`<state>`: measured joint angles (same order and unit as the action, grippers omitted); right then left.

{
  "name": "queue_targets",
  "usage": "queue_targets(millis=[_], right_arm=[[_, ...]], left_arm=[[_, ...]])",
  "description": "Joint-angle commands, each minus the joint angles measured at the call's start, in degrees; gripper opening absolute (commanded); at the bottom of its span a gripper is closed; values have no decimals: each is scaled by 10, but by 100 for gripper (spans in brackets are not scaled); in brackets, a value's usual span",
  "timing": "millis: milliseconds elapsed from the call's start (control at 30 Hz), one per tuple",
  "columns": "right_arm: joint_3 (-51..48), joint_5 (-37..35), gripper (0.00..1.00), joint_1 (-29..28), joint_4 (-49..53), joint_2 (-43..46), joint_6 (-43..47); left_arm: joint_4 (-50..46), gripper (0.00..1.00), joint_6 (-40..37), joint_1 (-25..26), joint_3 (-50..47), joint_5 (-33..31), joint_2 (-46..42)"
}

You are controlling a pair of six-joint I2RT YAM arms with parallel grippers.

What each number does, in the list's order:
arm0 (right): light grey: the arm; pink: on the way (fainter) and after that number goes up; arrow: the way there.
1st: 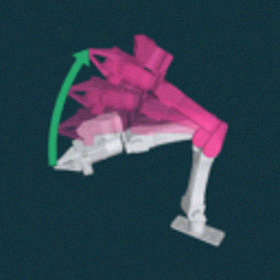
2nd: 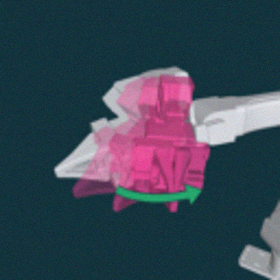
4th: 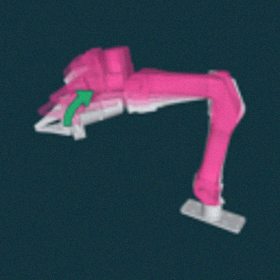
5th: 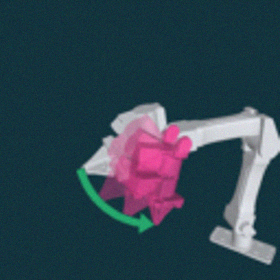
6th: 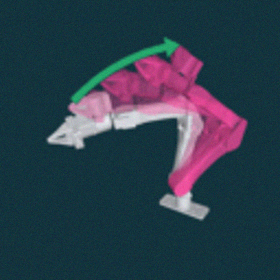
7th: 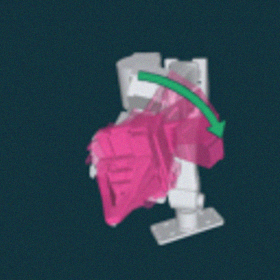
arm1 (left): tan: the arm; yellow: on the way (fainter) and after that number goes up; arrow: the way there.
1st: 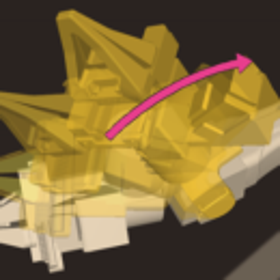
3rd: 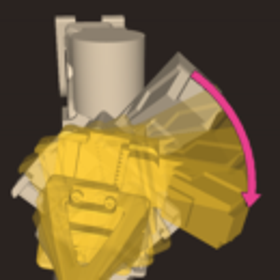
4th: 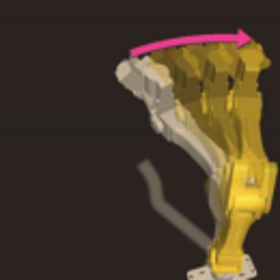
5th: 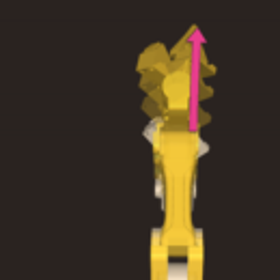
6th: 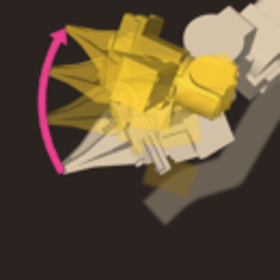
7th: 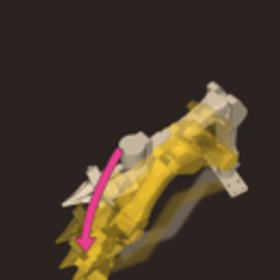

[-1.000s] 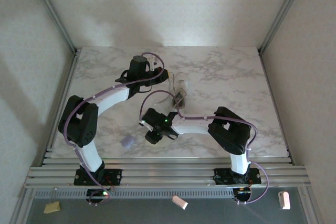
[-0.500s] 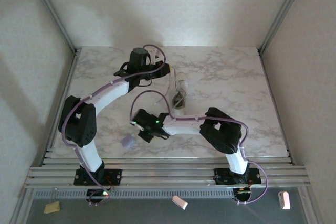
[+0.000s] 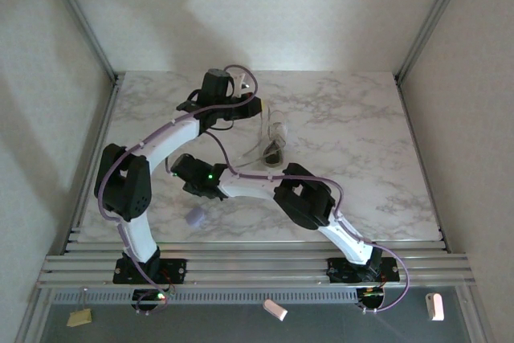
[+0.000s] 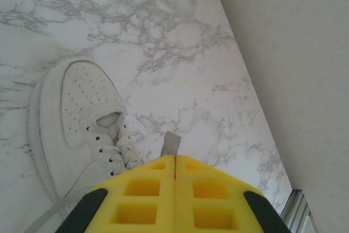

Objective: Tie the shoes

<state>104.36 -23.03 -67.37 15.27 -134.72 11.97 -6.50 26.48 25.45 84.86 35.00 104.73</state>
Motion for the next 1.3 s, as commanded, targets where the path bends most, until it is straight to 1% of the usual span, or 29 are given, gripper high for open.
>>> queue_targets(millis=[0,267,333,400,433,500,567,600,633,767,933,1000,1100,1167,1200,1267], right_arm=[[62,-47,0,20,36,-32,31],[188,-71,0,48,94,-116,35],[214,-69,0,53,110,-132,32],[221,-57,0,52,118,-136,32],[219,-47,3,51,120,-133,32],[202,-41,15,48,113,-121,30],[184,-31,40,46,110,-102,27],[170,-25,47,44,104,-90,25],[155,-18,51,42,99,-78,24],[73,-13,51,23,69,-13,24],[-95,-14,49,-27,8,106,-12],[-187,-17,47,-51,-25,175,-52],[-328,-13,46,-68,-69,292,-136],[-431,-17,46,-68,-97,382,-197],[-474,-34,46,-65,-100,429,-221],[-532,-57,47,-47,-84,512,-259]], left_arm=[[-13,0,-16,4,20,12,6],[-13,0,-17,7,13,13,7],[-12,0,-17,8,13,13,7],[-12,0,-17,8,12,13,7],[-11,0,-17,8,11,14,8],[-10,0,-17,9,9,14,8],[-9,0,-17,10,6,14,9],[-6,0,-16,9,4,15,8],[-4,0,-14,9,1,14,8],[5,0,-13,9,-10,6,2],[16,0,-15,9,-21,-8,-3],[22,0,-15,10,-28,-14,-6],[37,0,-17,15,-44,-31,-15],[46,0,-24,22,-55,-44,-21],[52,0,-29,26,-62,-54,-27],[62,0,-44,41,-78,-82,-37]])
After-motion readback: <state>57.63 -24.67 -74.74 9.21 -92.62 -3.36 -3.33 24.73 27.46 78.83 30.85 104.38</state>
